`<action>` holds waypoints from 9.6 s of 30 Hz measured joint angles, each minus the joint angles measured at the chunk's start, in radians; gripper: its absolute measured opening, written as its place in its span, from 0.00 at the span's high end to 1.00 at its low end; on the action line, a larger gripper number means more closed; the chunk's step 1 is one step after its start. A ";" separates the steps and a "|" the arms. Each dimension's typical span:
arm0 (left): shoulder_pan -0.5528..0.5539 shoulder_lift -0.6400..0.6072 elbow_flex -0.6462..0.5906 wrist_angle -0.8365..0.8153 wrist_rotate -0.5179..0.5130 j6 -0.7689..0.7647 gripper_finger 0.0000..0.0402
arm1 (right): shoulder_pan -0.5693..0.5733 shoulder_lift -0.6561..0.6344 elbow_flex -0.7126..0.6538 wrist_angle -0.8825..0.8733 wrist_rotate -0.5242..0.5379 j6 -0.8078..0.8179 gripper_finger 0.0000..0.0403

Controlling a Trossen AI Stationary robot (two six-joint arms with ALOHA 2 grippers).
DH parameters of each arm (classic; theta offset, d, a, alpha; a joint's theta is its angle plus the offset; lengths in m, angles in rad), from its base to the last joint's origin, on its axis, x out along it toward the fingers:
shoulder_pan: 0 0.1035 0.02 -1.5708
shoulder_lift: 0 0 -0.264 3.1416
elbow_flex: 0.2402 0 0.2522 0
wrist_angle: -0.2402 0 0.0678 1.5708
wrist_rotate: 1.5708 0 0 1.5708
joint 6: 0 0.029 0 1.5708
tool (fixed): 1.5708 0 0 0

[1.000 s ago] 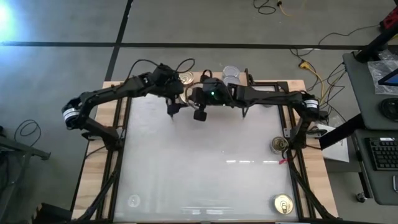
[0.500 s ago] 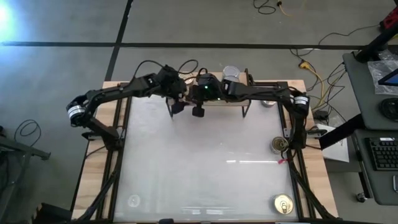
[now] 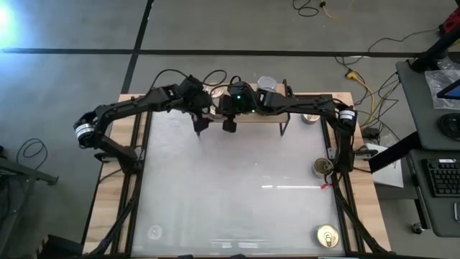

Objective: Stack canned seafood by type on shelf
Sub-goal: Put the left blue-pink tuna can on the shelf aligned with the other blue-pink tuna can on the shelf, then stack the bottom blue-pink tuna can on top of the blue-pink tuna can on the shelf

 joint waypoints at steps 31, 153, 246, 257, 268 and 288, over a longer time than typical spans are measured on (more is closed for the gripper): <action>-0.004 -0.061 0.015 0.107 -0.222 -0.093 0.00 | -0.002 -0.305 0.009 -0.131 0.007 -0.027 0.97; -0.030 0.022 0.108 -0.012 -0.307 -0.064 0.00 | -0.002 -0.364 0.008 -0.338 0.023 0.009 0.97; -1.088 0.092 -0.382 1.065 -0.430 -0.633 0.00 | 1.047 -0.384 -0.438 -0.647 0.179 1.566 0.97; -1.183 0.357 -0.143 0.907 -0.445 -0.659 0.00 | 1.219 -0.322 -0.447 -0.580 -0.172 1.953 0.97; -1.186 0.381 -0.073 0.817 -0.466 -0.608 0.00 | 1.277 -0.205 -0.447 -0.647 -0.401 2.006 0.97; -1.172 0.377 -0.081 0.771 -0.546 -0.703 0.00 | 1.045 -0.207 -0.283 -0.540 0.165 1.287 0.97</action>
